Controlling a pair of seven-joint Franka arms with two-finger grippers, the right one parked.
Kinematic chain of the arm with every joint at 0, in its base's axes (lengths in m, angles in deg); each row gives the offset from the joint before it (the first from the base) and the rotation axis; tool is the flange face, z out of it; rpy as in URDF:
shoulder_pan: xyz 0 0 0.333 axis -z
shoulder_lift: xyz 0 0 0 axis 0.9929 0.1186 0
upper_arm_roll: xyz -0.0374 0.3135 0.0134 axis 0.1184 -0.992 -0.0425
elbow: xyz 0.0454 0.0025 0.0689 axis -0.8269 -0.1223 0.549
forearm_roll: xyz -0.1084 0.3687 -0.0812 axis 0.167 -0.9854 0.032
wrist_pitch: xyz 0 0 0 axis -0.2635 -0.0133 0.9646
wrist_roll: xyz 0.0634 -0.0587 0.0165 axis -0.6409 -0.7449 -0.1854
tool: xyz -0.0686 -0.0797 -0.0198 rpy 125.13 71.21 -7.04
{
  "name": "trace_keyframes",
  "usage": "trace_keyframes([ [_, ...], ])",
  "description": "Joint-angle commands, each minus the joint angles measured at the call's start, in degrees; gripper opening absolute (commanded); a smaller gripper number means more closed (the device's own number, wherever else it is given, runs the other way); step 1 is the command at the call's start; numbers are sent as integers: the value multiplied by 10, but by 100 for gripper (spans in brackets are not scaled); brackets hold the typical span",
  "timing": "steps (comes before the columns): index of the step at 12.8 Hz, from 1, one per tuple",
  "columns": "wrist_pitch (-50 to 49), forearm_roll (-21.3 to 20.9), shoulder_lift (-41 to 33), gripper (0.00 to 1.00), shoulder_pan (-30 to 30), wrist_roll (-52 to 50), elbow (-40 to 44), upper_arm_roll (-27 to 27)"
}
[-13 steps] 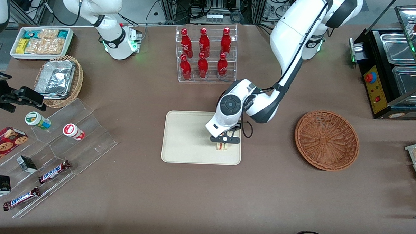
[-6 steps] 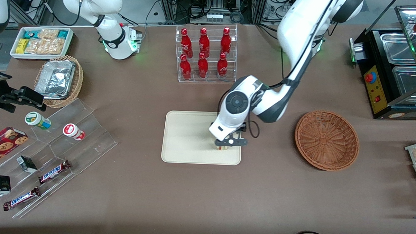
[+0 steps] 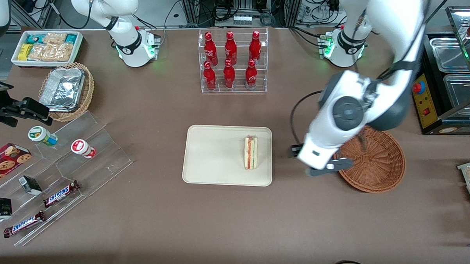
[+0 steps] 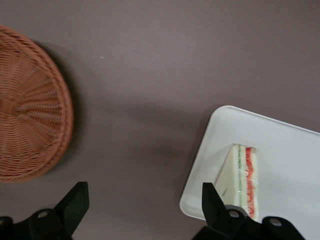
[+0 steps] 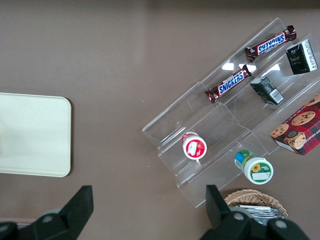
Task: Place sandwich from basket to tray
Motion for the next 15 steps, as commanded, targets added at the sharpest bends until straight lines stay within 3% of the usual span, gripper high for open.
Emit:
trace_keyframes([
  [1, -50, 8, -49, 100, -62, 72, -21, 7],
  [5, -111, 4, -101, 100, -127, 183, -24, 5],
  [10, -160, 0, -173, 100, -212, 239, -33, 1],
  [13, -151, 3, -231, 100, -233, 274, -85, 1],
  [15, -161, 7, -231, 100, -226, 276, -58, -5],
])
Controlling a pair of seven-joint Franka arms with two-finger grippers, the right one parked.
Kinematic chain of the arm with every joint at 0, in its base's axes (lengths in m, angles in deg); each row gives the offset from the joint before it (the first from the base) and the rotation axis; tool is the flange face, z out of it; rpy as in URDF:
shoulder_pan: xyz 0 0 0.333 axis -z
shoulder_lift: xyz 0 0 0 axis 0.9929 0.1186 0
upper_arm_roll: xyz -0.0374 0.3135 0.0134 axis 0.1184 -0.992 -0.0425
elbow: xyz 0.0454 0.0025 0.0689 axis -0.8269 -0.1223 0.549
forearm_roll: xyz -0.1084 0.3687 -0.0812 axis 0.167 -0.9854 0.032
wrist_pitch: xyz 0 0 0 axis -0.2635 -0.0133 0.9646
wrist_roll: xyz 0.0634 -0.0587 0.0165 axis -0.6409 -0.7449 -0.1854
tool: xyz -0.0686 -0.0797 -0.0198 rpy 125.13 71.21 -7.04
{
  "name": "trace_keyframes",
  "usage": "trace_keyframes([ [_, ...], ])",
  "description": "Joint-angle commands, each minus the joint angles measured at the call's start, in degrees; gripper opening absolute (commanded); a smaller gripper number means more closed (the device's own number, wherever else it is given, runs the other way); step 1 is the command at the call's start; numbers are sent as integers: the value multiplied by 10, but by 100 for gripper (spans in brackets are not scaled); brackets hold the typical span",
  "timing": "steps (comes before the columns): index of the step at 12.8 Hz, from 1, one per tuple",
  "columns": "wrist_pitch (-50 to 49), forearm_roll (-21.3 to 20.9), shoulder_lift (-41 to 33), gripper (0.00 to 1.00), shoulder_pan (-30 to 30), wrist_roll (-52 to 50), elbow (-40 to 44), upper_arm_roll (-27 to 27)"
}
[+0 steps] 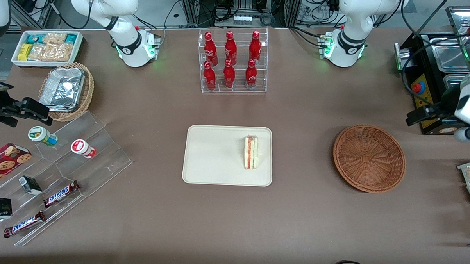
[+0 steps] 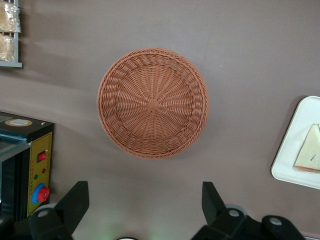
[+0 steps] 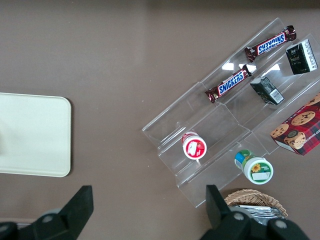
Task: Place sandwich from basket to tray
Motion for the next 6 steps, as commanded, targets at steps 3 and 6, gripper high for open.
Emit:
trace_keyframes([
  [3, -30, -2, -22, 100, 24, 46, 24, -11],
  [6, -35, 2, -27, 100, 30, 84, 23, -14],
])
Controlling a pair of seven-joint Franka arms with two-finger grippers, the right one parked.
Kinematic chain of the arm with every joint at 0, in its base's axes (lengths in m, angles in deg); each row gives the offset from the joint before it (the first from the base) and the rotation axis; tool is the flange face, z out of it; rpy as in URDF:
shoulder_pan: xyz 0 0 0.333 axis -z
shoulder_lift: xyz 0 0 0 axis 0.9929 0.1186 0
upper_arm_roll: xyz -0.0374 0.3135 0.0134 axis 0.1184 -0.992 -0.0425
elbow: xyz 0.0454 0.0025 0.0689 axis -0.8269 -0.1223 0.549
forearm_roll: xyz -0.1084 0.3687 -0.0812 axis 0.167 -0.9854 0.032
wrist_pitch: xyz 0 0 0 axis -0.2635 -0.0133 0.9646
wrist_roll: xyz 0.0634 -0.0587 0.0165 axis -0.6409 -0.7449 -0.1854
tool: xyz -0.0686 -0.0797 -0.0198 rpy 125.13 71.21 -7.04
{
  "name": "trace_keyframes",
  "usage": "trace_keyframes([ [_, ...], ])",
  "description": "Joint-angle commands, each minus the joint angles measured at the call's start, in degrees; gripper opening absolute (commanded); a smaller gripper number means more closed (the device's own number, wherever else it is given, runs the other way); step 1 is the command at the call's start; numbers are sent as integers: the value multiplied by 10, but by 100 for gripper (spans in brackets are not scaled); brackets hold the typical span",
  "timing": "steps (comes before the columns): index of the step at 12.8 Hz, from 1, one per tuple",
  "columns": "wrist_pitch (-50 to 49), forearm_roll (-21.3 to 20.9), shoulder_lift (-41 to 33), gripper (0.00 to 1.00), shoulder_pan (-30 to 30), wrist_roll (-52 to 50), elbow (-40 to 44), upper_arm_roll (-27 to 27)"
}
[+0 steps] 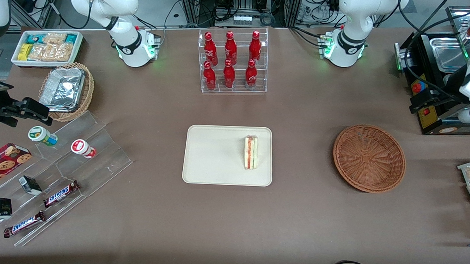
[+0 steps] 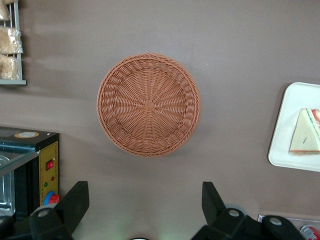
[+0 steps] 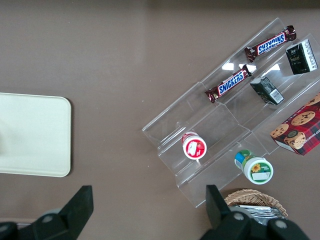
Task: Place sandwich from basket to tray
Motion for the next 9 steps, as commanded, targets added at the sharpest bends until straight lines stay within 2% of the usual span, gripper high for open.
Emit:
trace_keyframes([
  [1, -17, 7, -4, 100, 11, 49, 4, -11],
  [7, -17, 7, -4, 100, 14, 48, 3, -15],
  [8, -17, 6, -4, 100, 36, 46, 2, -24],
  [9, -17, 7, -5, 100, 64, 43, 3, -57],
])
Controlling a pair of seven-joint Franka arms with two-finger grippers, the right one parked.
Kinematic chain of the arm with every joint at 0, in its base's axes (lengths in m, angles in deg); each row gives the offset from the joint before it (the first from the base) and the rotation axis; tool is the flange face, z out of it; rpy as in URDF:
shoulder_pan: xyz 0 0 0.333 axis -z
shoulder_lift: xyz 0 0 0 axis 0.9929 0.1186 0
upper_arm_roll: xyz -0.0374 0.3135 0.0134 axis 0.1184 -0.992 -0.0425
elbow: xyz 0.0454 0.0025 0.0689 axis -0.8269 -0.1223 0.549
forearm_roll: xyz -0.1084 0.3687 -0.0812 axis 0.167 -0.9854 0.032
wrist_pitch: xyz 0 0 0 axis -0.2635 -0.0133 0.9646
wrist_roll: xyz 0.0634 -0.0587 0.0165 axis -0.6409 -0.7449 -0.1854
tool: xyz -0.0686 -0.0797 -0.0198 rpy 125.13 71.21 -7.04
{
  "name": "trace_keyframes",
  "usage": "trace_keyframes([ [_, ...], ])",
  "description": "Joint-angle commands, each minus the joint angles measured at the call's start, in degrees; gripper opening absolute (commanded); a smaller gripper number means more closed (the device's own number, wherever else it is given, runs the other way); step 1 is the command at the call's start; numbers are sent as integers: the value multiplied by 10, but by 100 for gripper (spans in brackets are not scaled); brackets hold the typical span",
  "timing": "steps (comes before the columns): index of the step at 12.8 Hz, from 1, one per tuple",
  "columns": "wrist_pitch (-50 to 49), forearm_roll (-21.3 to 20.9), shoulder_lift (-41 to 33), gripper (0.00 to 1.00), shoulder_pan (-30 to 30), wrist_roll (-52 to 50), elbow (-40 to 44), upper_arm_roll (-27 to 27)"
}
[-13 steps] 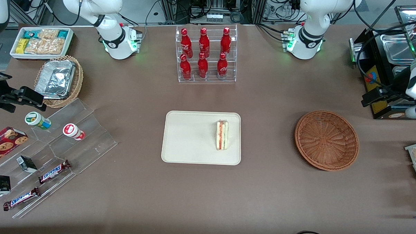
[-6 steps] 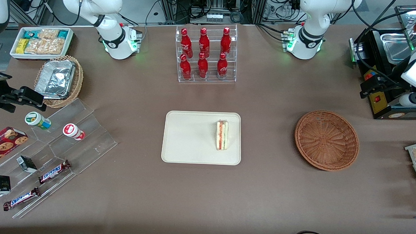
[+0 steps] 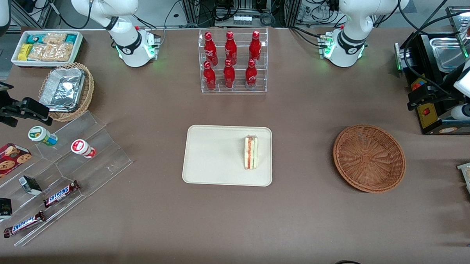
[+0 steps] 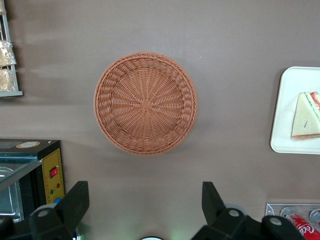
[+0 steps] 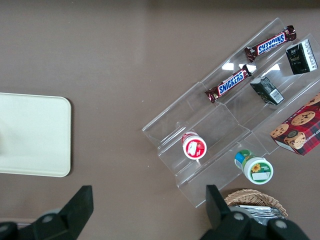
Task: Place sandwich from basket to tray
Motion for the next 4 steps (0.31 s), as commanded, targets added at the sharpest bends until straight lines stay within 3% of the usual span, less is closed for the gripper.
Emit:
trace_keyframes([
  [1, -12, 6, -7, 100, 43, 2, 3, -42],
  [4, -14, 6, -13, 100, 39, 2, 3, -40],
])
